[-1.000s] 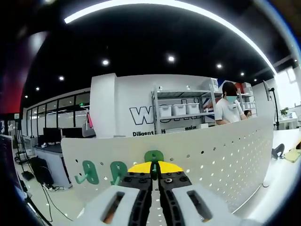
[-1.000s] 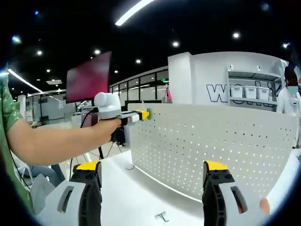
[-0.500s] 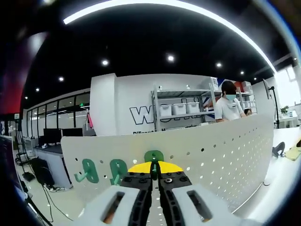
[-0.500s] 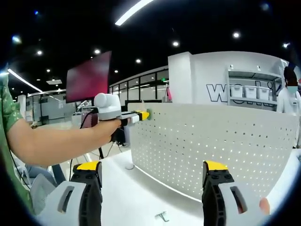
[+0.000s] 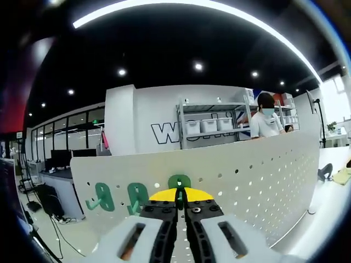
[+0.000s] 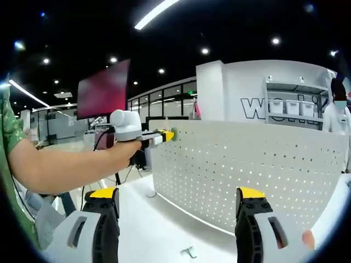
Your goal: Insert the hook assembly into the mounting plate slot until the hook locks in place.
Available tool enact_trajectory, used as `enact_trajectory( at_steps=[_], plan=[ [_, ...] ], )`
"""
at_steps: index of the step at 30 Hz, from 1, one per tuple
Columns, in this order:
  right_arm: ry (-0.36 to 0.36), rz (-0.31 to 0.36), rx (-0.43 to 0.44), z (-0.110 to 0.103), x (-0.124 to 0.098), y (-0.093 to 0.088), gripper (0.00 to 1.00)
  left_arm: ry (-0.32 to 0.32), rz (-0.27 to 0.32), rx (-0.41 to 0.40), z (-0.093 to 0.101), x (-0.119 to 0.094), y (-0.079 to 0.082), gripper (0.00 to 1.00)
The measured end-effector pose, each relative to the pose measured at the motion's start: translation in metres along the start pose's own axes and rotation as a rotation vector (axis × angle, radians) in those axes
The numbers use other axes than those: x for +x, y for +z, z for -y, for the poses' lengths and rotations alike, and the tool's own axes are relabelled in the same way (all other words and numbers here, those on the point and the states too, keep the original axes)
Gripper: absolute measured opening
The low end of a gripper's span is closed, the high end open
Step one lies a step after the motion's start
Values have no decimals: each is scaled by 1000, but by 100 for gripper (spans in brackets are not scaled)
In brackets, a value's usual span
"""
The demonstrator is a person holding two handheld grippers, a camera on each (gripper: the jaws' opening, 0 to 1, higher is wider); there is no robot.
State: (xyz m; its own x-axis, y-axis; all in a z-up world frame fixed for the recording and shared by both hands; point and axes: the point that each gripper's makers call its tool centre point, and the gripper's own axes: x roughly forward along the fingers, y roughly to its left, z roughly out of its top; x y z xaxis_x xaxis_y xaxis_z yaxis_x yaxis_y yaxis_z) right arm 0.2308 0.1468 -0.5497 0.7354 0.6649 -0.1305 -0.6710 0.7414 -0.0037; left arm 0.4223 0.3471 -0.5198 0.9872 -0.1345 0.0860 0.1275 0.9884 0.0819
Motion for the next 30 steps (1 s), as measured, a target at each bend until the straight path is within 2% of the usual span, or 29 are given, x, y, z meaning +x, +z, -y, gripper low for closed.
enact_trajectory(
  at_steps=[16,18,30],
  plan=[
    [-4,-2,-1,1,0,0,89,-3,-3,21,0,2,-1,3],
    [-4,-3,-1,1,1,0,89,0,-4,45,0,3,-1,3],
    [-5,-5,-1,1,0,-1,89,23,-1,52,0,3,-2,3]
  ],
)
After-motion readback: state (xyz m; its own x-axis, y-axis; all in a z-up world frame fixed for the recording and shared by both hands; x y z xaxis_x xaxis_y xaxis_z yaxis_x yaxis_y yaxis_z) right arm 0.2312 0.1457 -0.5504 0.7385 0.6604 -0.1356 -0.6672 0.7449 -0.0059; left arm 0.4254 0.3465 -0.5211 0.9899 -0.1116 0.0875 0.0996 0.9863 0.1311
